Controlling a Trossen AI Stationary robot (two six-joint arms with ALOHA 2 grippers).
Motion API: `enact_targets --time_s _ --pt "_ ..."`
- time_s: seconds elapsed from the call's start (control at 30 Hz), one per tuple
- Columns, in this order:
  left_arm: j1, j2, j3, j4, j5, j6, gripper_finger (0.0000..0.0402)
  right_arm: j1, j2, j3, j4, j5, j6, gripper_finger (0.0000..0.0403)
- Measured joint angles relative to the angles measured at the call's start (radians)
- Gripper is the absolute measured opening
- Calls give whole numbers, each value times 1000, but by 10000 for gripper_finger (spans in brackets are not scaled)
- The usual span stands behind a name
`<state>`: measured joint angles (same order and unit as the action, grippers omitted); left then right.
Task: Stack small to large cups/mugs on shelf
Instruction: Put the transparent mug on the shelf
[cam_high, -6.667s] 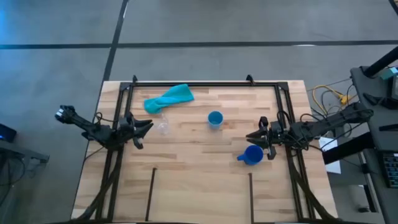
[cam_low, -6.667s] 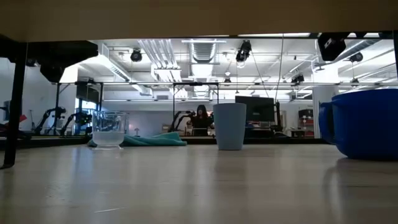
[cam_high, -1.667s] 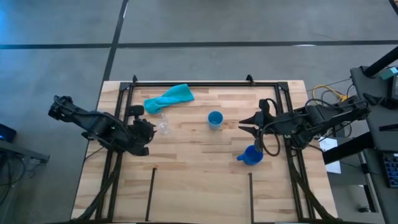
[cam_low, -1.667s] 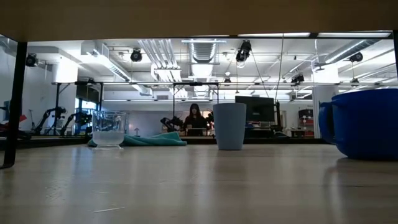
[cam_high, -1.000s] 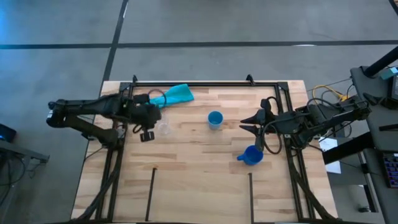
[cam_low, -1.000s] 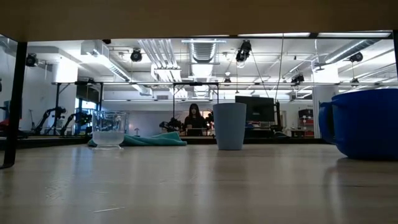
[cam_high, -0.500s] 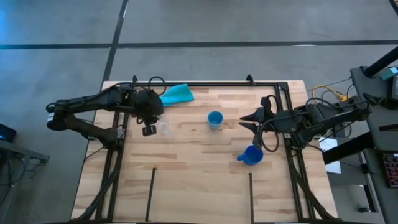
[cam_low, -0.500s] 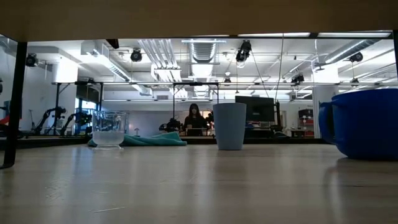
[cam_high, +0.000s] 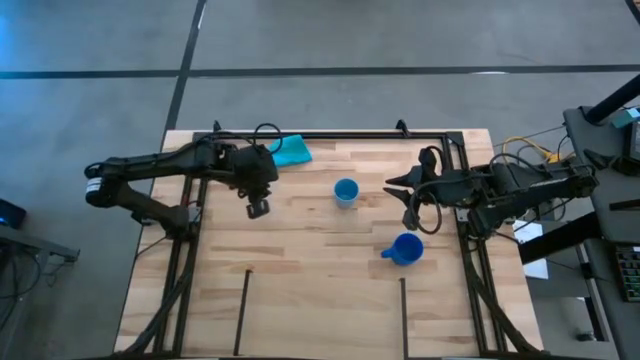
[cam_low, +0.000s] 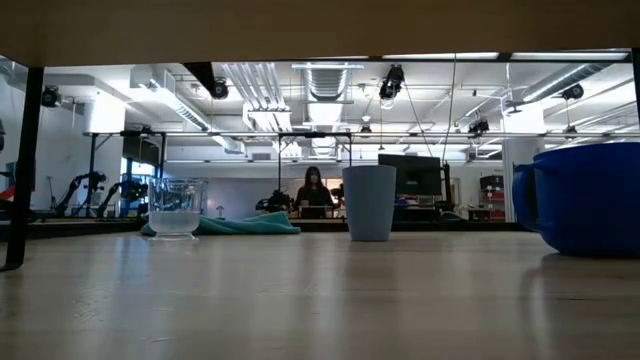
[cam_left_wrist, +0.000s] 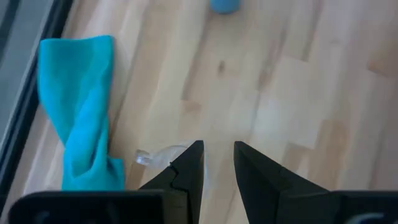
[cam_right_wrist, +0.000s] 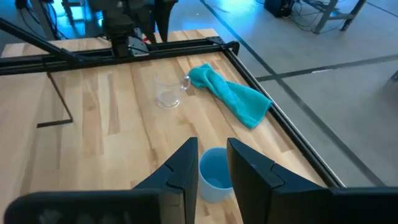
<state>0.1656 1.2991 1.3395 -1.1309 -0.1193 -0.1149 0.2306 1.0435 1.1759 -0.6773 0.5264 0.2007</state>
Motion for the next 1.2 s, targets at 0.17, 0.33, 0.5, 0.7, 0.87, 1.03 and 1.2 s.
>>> enact_targets --time_s 0.17,0.33,0.5,0.7,0.87,1.03,1.2 --pt "38 60 20 -5 -32 -129 74 0 0 0 0 -9 -9 79" --pt "75 96 39 -2 -3 -194 74 0 0 0 0 -9 -17 79" --pt "100 126 80 -2 36 -194 74 0 0 0 0 -9 -16 79" --pt "116 155 100 5 41 -193 74 0 0 4 0 -9 -18 79" --pt "117 171 93 -30 59 -150 74 0 -2 9 0 -9 -18 79" --pt "118 173 79 -31 70 -96 74 0 -2 9 1 -9 -18 79" --pt "122 172 46 -54 91 -58 74 0 -2 8 0 -9 -15 79"
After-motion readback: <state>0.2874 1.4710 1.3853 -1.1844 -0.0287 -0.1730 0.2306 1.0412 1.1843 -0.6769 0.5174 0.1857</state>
